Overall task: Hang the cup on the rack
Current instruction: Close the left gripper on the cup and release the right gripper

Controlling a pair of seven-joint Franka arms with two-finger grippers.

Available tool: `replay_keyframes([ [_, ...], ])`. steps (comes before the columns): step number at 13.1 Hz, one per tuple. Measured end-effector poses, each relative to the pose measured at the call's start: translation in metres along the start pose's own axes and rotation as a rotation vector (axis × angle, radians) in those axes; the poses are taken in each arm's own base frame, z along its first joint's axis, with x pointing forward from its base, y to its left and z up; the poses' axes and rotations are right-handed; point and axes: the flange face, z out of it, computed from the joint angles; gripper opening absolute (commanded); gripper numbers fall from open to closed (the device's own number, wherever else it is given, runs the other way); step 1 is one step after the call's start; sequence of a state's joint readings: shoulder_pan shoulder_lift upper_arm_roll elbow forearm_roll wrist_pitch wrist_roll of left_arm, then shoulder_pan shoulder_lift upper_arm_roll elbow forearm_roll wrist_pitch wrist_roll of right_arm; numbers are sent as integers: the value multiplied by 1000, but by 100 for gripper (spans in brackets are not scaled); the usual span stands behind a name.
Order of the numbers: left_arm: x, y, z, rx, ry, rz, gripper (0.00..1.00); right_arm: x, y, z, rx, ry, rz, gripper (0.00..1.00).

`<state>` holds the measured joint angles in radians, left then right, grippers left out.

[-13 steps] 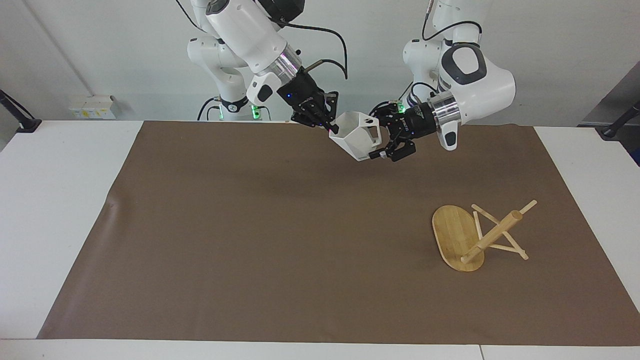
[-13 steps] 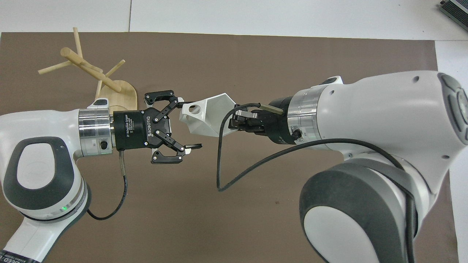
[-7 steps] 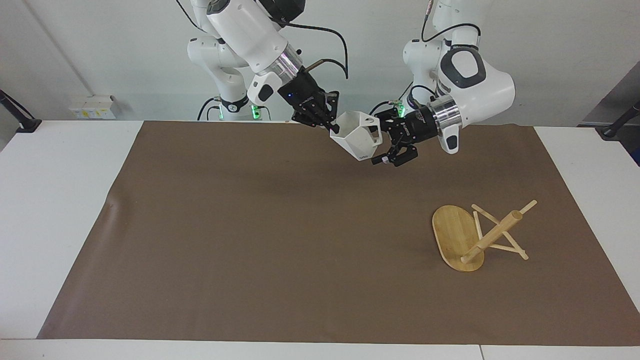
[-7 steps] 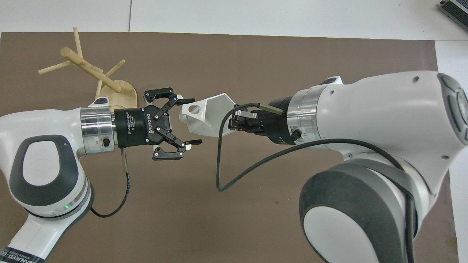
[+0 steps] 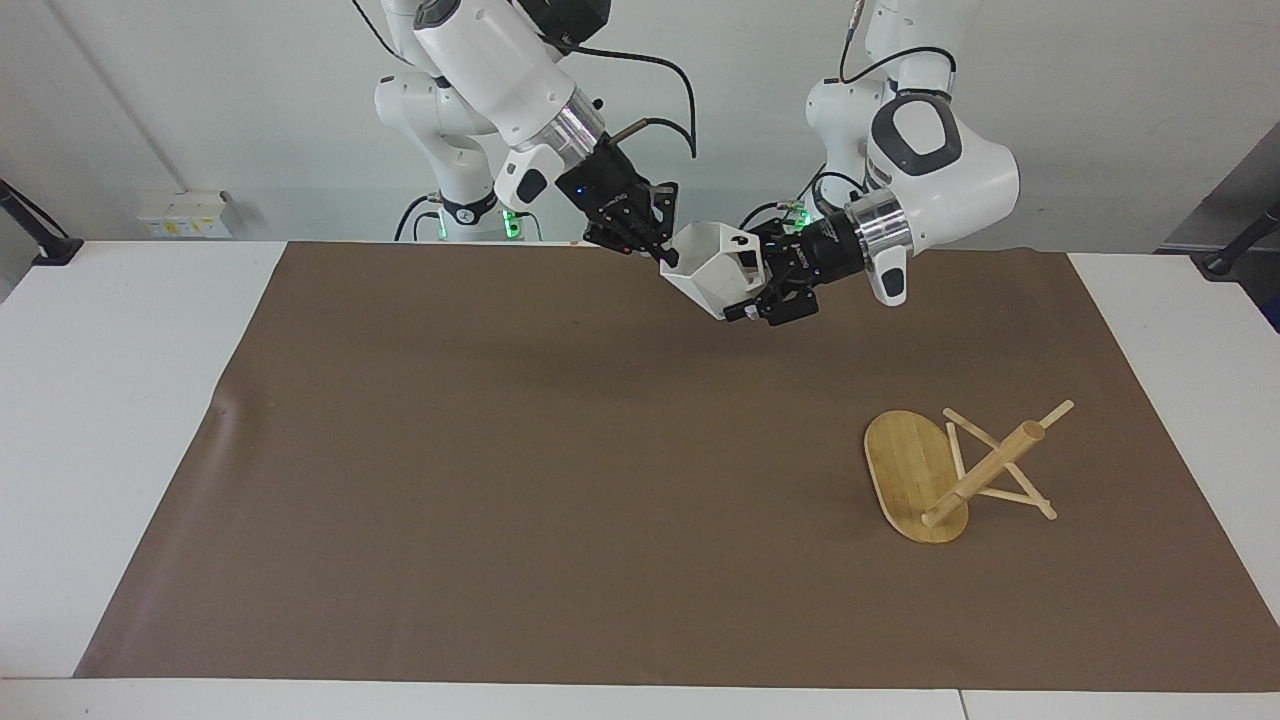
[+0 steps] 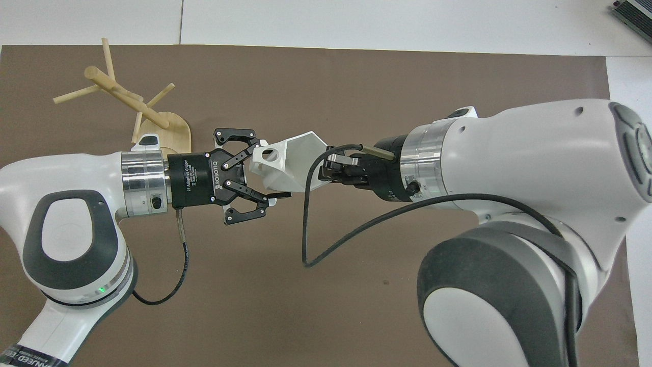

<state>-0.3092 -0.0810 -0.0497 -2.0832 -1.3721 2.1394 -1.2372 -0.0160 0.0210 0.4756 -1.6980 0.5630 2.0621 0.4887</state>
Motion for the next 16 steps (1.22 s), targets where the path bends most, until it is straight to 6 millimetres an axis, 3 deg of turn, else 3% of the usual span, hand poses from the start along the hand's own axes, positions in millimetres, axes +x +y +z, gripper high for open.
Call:
replay_keyframes([
  [4,0,1,0,-1,-1,41,0,-1,0,0,-1,-2,-1,0],
  [6,0,1,0,0,-2,67,0,-2,-1,1,-3,-5,-2,31],
  [8,-2,-3,5,27,-10,98,0,-2,-1,0,0,-1,-2,77],
  [9,-2,-4,5,30,-11,100,0,-2,-1,0,0,-1,-2,94],
  [10,-2,-3,5,30,-11,94,0,-2,-1,0,0,-1,-1,100],
  [16,3,-3,1,47,81,-100,0,-2,-1,0,0,-1,-1,100],
])
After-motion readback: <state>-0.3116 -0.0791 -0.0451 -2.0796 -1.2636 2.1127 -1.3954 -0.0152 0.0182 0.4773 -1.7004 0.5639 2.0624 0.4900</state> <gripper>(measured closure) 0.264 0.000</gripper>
